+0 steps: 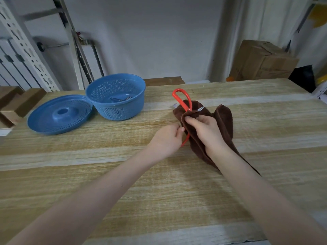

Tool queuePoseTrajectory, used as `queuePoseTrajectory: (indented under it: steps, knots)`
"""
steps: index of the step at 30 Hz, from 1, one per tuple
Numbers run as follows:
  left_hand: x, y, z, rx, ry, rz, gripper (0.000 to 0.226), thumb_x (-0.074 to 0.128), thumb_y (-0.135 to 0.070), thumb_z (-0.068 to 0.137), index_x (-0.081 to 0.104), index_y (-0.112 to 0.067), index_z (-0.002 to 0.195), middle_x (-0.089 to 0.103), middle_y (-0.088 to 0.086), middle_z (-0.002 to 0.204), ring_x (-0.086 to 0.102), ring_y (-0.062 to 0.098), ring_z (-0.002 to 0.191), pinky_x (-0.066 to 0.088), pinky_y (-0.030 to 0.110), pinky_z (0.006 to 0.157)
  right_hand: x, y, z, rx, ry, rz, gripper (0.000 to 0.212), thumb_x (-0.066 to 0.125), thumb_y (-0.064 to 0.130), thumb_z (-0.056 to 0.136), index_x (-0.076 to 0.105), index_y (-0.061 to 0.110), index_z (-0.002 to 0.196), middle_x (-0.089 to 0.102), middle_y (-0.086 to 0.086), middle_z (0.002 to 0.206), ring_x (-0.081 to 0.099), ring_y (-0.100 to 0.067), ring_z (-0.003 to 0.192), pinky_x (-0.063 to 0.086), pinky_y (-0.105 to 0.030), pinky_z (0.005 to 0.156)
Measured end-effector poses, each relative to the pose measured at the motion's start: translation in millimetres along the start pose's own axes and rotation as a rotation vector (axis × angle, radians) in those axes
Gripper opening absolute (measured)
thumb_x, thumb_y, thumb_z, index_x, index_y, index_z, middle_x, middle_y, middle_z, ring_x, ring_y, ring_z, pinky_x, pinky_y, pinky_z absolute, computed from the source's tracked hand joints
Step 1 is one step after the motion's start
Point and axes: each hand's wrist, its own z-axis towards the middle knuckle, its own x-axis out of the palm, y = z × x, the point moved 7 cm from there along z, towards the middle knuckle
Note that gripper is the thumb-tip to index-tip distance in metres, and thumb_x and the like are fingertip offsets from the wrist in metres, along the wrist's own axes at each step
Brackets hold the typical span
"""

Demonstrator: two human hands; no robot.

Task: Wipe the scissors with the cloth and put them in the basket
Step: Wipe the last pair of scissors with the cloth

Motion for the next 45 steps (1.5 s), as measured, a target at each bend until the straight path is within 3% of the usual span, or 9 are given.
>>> queuePoseTrajectory:
  steps: [3,8,17,21,25,31,34,37,45]
  knots:
    - [1.1,2.6,-1.0,-0.031,0.039,-0.075,0.03,0.035,-0.024,0.104,0.049,-0.012,0.079,0.054,0.004,0.077,0.058,0.024,0.073,0.054,0.042,0.073,0.6,3.1,-1.2,-0.052,-0.017,-0.027,0.029,0.063,0.017,0.092,0.066,-0.012,0.089,0.065,-0.032,0.084,0.06,-0.027,0.074,0.048,-0.036,0.07]
    - [4.5,-0.1,-0.9,-0.001,0.039,-0.091,0.035,0.038,-0.023,0.103,0.048,-0.011,0.072,0.048,-0.001,0.062,0.048,0.012,0.055,0.042,0.028,0.054,0.9,4.6,-0.6,-0.05,-0.02,-0.118,0.041,0.057,0.018,0.096,0.054,0.009,0.057,0.049,-0.002,0.052,0.047,-0.012,0.05,0.037,-0.019,0.046]
    - [1.7,-5.7,-1.6,0.113,-0.014,-0.005,0.036,0.04,-0.021,0.102,0.042,-0.017,0.067,0.046,-0.003,0.064,0.044,0.012,0.06,0.032,0.028,0.057,-3.0,3.0,1.7,-0.01,0.01,0.039,0.007,0.071,0.011,0.085,0.076,0.009,0.089,0.076,-0.009,0.084,0.073,-0.022,0.085,0.056,-0.03,0.075]
    - [0.3,-0.7,-2.4,0.047,0.058,-0.155,0.039,0.039,-0.03,0.103,0.058,0.001,0.089,0.049,-0.001,0.066,0.05,0.016,0.061,0.051,0.044,0.066,-5.1,6.0,0.7,-0.001,0.041,0.039,0.009,0.068,0.013,0.088,0.075,0.009,0.085,0.075,-0.011,0.082,0.073,-0.024,0.08,0.055,-0.03,0.069]
    - [1.3,7.8,-6.9,-0.049,0.217,-0.482,0.042,0.045,-0.034,0.1,0.059,0.004,0.109,0.054,0.004,0.079,0.056,0.014,0.065,0.053,0.035,0.069,-15.8,-1.1,3.6,0.104,0.004,0.133,0.015,0.07,0.019,0.087,0.074,0.005,0.086,0.074,-0.013,0.082,0.071,-0.027,0.077,0.057,-0.035,0.076]
    - [-1.1,11.1,-9.0,-0.118,0.26,-0.72,0.019,0.043,-0.014,0.102,0.056,-0.003,0.095,0.056,0.008,0.079,0.062,0.013,0.064,0.056,0.024,0.063,-24.7,-7.7,8.2,0.156,-0.007,0.158,0.021,0.062,0.023,0.094,0.073,0.008,0.084,0.074,-0.008,0.08,0.07,-0.022,0.08,0.054,-0.035,0.082]
    - [-6.5,14.2,-8.6,-0.125,0.174,-0.744,0.022,0.042,-0.012,0.102,0.056,-0.006,0.087,0.056,0.008,0.076,0.061,0.013,0.062,0.056,0.024,0.062,-37.6,1.0,9.4,0.074,-0.045,-0.171,0.03,0.062,0.027,0.095,0.074,0.006,0.078,0.073,-0.014,0.079,0.07,-0.026,0.081,0.053,-0.035,0.082]
    - [-10.1,16.3,-6.2,-0.13,0.112,-0.732,0.023,0.04,-0.013,0.103,0.054,-0.007,0.085,0.055,0.008,0.074,0.06,0.013,0.06,0.057,0.026,0.065,-56.1,22.6,4.2,-0.121,-0.207,-0.477,0.042,0.06,0.029,0.095,0.067,-0.008,0.076,0.064,-0.027,0.072,0.056,-0.026,0.062,0.039,-0.031,0.059]
    - [-21.9,22.8,1.3,-0.14,-0.033,-0.597,0.024,0.04,-0.017,0.104,0.057,-0.009,0.089,0.059,0.006,0.068,0.062,0.015,0.06,0.056,0.044,0.08,-69.3,69.6,-27.6,-0.485,-0.526,-0.467,0.04,0.054,0.024,0.096,0.046,0.014,0.058,0.039,0.003,0.052,0.035,-0.008,0.049,0.026,-0.021,0.048]
